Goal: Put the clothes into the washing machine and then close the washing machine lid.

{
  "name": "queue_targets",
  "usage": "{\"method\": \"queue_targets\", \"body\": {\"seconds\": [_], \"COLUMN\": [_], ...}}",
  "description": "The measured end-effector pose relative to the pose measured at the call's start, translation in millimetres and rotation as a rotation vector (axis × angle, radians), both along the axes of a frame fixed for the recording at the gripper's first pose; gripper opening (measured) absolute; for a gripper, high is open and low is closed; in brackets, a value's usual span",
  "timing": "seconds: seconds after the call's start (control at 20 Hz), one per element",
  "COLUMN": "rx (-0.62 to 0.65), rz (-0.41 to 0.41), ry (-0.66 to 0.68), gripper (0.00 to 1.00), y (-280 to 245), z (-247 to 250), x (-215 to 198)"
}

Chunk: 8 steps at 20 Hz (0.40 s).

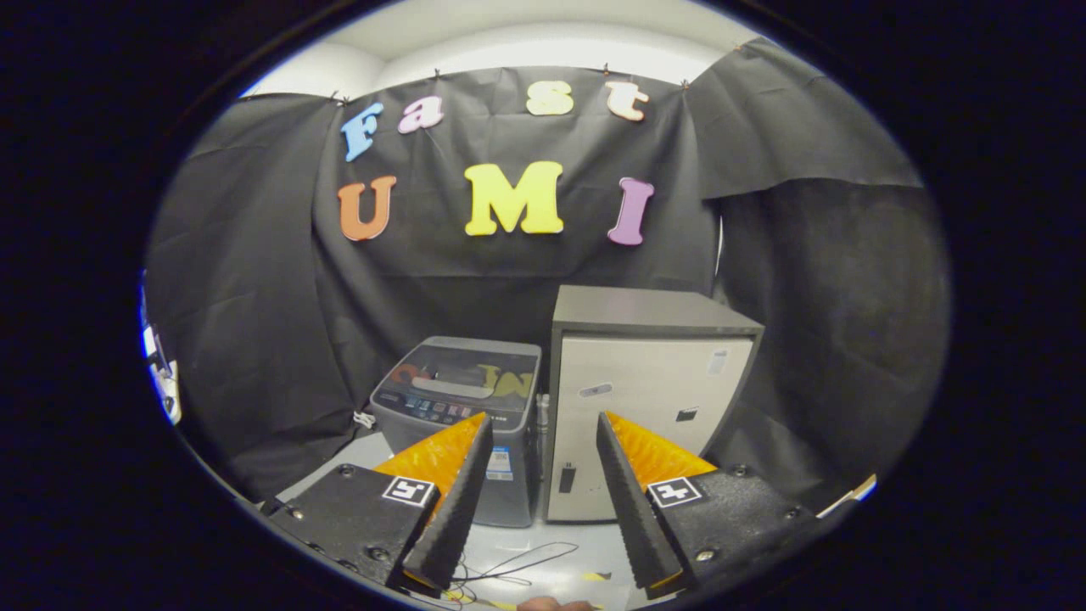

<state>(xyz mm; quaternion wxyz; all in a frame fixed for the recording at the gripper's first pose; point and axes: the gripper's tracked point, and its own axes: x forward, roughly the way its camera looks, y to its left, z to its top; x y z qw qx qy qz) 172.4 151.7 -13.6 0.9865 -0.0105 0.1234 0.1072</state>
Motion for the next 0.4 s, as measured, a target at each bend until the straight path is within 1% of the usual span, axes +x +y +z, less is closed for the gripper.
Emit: {"method": "queue_targets", "body": {"seconds": [0.15,0.4], "rx": [0.019,0.04], "rz": [0.013,0.018], "ry": [-0.005,-0.001], "gripper": [0.77,0.77], "y": [-9.0,-14.9], "z": [-0.3,2.6], "x": [-16.3,-25.6]}}
